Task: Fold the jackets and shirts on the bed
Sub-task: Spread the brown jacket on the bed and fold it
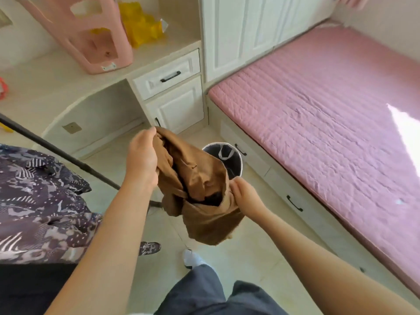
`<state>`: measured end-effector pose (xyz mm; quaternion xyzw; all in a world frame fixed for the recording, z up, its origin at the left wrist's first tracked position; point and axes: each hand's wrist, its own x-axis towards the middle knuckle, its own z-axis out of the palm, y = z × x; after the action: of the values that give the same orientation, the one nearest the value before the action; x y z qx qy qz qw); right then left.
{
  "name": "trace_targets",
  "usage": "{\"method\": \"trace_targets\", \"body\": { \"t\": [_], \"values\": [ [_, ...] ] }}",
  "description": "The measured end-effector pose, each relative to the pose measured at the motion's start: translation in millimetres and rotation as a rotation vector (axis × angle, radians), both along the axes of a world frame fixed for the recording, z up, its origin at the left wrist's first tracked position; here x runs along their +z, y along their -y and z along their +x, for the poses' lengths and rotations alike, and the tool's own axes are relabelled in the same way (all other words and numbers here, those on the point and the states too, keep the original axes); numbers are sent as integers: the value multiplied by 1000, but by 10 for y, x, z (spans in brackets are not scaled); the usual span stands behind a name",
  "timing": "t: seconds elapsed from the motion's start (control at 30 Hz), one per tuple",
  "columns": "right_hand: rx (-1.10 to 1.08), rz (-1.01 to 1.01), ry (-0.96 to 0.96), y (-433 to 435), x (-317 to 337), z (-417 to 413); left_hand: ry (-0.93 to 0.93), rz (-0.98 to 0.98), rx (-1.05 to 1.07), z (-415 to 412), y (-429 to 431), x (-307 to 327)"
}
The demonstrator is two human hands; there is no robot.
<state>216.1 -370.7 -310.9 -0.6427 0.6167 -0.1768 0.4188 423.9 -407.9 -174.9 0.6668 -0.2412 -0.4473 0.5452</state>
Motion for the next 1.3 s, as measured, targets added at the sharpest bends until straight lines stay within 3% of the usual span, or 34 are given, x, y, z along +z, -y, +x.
{"method": "trace_targets", "body": {
  "t": [0.2, 0.47, 0.7, 0.87, 1.03, 1.3],
  "values": [
    [-419, -33, 128, -504, 393, -1024, 115, -44, -156, -740, -257, -134],
    [-401, -153, 112, -1066, 980, -2452, 188, -113, -340, -1828, -320, -206],
    [-837, -429, 102, -1217, 1025, -3580, 198, -220, -568, -3156, -53, -135],
    [-1072, -511, 100, -1069, 1109, -4248, 80, -284, -759, -4162, 473, -160],
    [-1196, -464, 27, -771, 1085, -4853, 14, -267, -909, -5069, 986, -257],
    [-1384, -468, -96, -210, 992, -5760, 76, -321, -1043, -6415, 1532, -268]
  ]
}}
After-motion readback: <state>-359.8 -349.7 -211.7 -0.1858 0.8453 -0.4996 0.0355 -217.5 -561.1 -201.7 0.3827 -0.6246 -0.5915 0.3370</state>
